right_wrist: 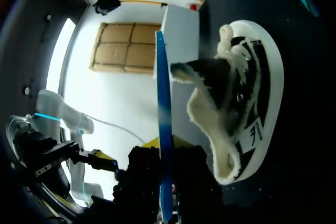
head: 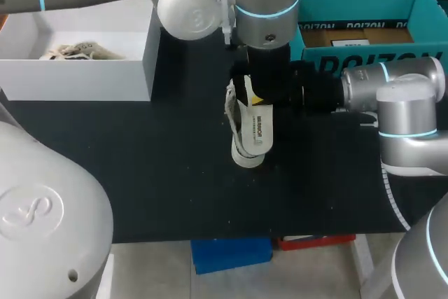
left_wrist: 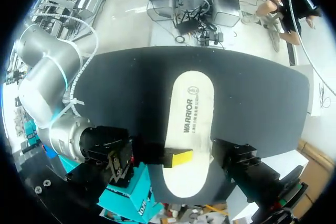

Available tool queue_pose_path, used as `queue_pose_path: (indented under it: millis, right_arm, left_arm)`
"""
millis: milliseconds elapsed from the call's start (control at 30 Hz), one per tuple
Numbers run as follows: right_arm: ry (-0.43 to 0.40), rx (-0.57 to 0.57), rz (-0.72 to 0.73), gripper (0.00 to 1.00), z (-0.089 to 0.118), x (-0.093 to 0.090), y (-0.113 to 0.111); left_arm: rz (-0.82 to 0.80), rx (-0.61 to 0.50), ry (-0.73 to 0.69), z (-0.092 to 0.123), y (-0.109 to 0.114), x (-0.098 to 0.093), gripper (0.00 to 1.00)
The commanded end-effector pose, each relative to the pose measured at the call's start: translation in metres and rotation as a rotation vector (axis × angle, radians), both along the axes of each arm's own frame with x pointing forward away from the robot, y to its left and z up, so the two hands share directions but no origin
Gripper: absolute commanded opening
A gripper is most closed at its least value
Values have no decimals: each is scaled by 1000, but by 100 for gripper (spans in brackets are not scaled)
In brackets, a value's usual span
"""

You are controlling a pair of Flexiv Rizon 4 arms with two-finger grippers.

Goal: Take the shoe out of the shoebox, open the shoe tongue, remove and reinsert the insole, then place the shoe into the shoebox

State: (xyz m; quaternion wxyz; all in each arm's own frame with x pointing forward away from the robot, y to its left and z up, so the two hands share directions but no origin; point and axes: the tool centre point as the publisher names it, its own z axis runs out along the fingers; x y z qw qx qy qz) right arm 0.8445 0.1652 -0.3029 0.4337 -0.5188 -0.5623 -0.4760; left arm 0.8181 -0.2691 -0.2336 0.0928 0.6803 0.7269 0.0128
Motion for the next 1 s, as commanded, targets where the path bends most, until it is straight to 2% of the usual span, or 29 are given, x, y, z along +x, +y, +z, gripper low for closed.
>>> queue_pose_path:
  millis: [33,667,900,1000]
  right_arm:
    - [0,-1,-2,0,0,0,1]
    - [0,-1,-2,0,0,0,1]
    - [0,-1,-2,0,0,0,1]
    - [0,-1,-2,0,0,0,1]
  left_arm:
    - [3,-7,4,3,3,16,100]
    - [22,-2,0,2,22,122,100]
    - [21,-1,3,0,23,150,100]
    - [27,-2,6,1,23,156,100]
